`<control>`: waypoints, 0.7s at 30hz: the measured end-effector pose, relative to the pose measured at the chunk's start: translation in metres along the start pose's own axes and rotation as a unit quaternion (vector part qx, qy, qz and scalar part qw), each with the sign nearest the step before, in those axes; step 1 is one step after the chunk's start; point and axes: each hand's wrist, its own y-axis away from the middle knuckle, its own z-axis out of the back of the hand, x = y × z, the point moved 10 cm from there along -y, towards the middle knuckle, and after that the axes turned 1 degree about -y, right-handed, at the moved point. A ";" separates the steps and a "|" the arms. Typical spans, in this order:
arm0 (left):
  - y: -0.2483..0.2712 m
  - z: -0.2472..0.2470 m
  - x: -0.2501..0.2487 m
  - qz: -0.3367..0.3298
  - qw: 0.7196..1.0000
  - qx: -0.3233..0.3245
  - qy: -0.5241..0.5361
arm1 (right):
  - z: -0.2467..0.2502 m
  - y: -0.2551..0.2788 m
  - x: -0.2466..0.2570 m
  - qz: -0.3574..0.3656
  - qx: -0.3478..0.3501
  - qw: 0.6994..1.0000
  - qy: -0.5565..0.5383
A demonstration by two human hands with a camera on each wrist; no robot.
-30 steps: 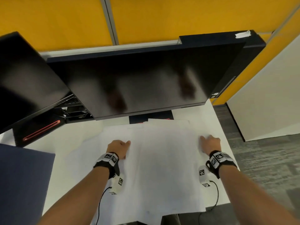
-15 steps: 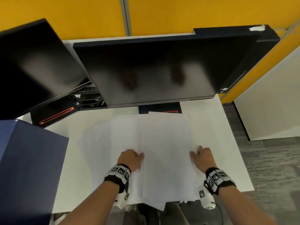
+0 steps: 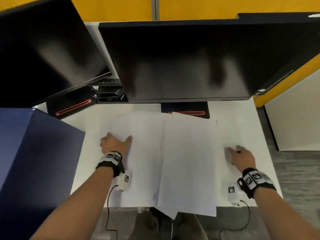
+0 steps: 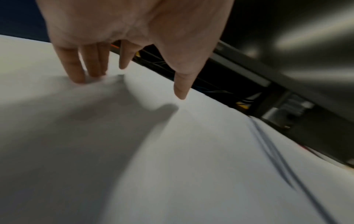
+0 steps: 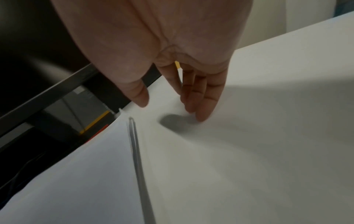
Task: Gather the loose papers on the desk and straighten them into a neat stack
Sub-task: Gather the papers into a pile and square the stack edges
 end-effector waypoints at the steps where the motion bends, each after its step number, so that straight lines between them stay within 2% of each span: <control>1: -0.009 0.003 0.006 0.031 0.999 0.000 -0.009 | 0.000 -0.011 0.004 -0.005 -0.001 1.000 0.001; 3: -0.020 0.004 0.009 0.046 0.999 0.012 -0.016 | -0.005 -0.019 0.024 -0.001 -0.002 1.000 0.016; 6: -0.021 -0.010 0.002 0.035 0.997 0.043 0.059 | -0.029 -0.008 0.069 0.030 0.023 0.999 0.021; 8: -0.012 -0.024 -0.007 0.025 0.995 0.066 0.073 | -0.052 0.000 0.089 0.045 0.039 0.998 0.033; 12: 0.011 -0.052 -0.040 -0.051 0.991 0.114 0.038 | -0.084 0.016 0.109 0.053 0.059 0.997 0.019; 15: 0.017 -0.047 -0.051 -0.072 0.988 0.115 0.068 | -0.078 0.017 0.106 0.062 0.041 0.997 -0.008; 17: 0.015 -0.042 -0.044 -0.075 0.984 0.146 0.066 | -0.061 0.013 0.087 0.044 0.025 0.998 -0.023; 19: 0.009 -0.038 -0.024 -0.070 0.982 0.172 0.028 | -0.047 0.014 0.061 0.023 0.029 0.999 -0.011; 21: 0.015 -0.037 -0.007 -0.099 0.974 0.197 -0.059 | -0.047 0.021 0.034 0.012 0.051 0.998 0.030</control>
